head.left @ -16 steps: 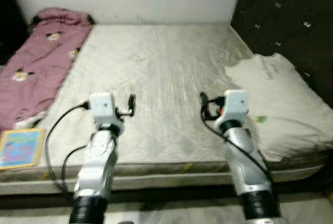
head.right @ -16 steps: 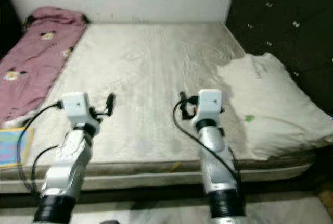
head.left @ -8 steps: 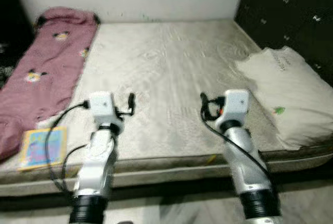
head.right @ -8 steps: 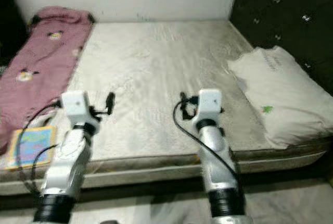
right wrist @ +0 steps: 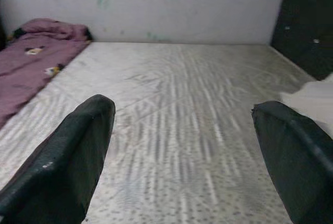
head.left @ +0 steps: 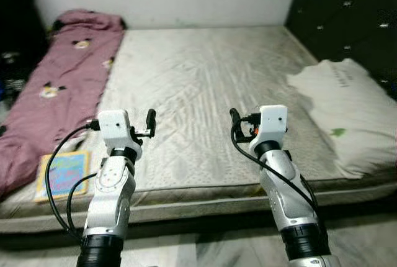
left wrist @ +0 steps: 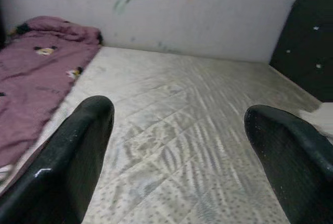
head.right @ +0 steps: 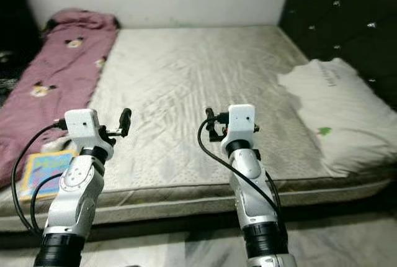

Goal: Clean up the room

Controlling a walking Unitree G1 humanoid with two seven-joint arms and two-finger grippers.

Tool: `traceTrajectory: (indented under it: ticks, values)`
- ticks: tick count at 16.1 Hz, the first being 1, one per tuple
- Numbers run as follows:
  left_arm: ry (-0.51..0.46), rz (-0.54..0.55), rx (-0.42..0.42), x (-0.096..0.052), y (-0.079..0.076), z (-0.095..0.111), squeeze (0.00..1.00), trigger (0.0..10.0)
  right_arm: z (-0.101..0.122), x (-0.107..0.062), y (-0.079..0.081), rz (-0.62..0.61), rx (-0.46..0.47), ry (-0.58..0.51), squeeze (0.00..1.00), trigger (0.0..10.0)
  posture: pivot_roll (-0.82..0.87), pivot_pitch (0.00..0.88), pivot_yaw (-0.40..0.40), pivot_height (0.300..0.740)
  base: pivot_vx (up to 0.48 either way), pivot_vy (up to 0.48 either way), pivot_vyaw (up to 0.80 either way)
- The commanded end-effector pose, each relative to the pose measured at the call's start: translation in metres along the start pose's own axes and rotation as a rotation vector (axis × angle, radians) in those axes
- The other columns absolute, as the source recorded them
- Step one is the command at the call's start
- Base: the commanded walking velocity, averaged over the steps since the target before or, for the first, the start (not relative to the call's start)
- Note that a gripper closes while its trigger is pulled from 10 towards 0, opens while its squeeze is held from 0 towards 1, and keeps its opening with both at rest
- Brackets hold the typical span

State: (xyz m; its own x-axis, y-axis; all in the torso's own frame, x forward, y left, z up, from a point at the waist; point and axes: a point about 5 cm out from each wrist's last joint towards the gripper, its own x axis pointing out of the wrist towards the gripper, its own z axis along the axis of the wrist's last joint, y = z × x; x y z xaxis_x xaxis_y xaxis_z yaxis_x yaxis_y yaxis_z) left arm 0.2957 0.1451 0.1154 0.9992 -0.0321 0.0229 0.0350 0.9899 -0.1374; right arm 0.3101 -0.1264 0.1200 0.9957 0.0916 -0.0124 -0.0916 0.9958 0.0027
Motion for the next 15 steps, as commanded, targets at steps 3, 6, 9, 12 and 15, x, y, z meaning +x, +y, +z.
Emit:
traceTrajectory:
  ticks: [3, 6, 9, 12, 15]
  values:
    - [-0.011, -0.009, 0.004, 0.0003, -0.0006, 0.0032, 0.0, 10.0, -0.0007, 0.0005, -0.0023, -0.007, -0.001, 0.004, 0.0, 10.0, 0.03, 0.0, 0.017, 0.74, 0.416, 0.0, 0.0]
    - [-0.01, -0.01, 0.002, 0.0008, -0.001, 0.0031, 0.0, 10.0, -0.001, 0.001, -0.0025, -0.004, -0.006, 0.005, 0.0, 10.0, 0.03, 0.0, 0.014, 0.74, 0.409, 0.0, 0.0]
    - [0.0, -0.006, 0.004, 0.0014, -0.0015, 0.0015, 0.0, 10.0, -0.0036, 0.0004, -0.0041, -0.007, -0.009, 0.008, 0.0, 10.0, 0.03, 0.0, 0.011, 0.74, 0.119, 0.0, 0.0]
    - [0.015, 0.026, 0.009, 0.0029, -0.0021, 0.0002, 0.0, 10.0, -0.0073, -0.002, -0.0028, -0.005, -0.014, 0.016, 0.0, 10.0, 0.04, 0.0, 0.01, 0.74, 0.0, 0.0, 0.0]
    - [0.016, 0.018, -0.012, 0.003, -0.0018, 0.0005, 0.0, 10.0, -0.0074, -0.001, -0.0021, -0.003, -0.017, 0.012, 0.0, 10.0, 0.04, 0.0, 0.016, 0.74, 0.0, 0.261, 0.0]
